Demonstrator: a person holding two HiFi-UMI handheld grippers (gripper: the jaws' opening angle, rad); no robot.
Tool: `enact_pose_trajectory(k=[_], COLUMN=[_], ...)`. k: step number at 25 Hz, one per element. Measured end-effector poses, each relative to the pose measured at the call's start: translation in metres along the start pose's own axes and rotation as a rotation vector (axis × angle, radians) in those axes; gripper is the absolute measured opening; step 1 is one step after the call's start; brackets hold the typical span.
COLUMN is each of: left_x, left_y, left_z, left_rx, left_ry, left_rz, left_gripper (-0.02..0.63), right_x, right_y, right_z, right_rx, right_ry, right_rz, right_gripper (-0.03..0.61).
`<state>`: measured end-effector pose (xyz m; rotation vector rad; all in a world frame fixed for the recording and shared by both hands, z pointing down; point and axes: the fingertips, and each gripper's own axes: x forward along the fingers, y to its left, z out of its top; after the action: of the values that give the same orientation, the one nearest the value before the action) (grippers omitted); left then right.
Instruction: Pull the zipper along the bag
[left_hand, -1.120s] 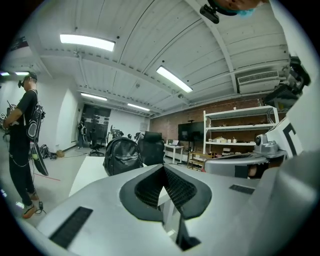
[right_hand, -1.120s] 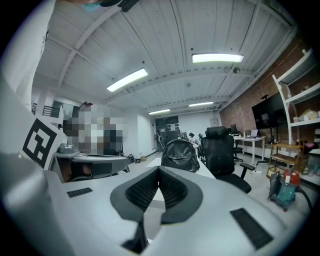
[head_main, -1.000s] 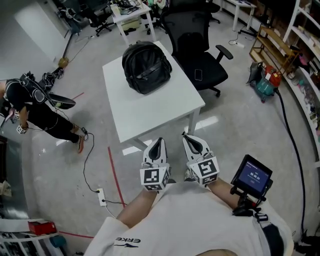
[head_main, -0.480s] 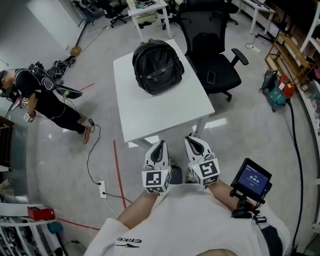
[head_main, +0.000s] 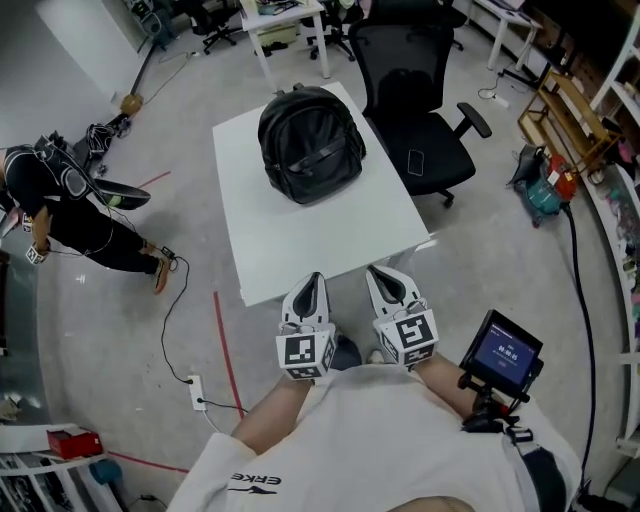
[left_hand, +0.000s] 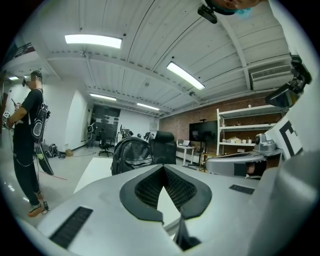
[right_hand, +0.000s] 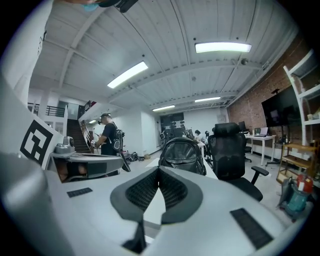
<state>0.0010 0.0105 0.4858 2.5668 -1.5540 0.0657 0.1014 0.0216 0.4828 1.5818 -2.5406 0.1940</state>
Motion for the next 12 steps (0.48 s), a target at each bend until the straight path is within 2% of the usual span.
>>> enact_pose_trajectory(k=[12], left_x=[0.07], left_y=[0.089], left_z=[0.021], left_rx=[-0.019], left_ry=[-0.031], left_rz=[-0.04], left_gripper=[0.003], right_x=[0.119], right_y=[-0.006], right_z=[0.036], right_rx=[-0.056], right_ry=[-0.005], right_rz=[-0.037], right_gripper=[0.003])
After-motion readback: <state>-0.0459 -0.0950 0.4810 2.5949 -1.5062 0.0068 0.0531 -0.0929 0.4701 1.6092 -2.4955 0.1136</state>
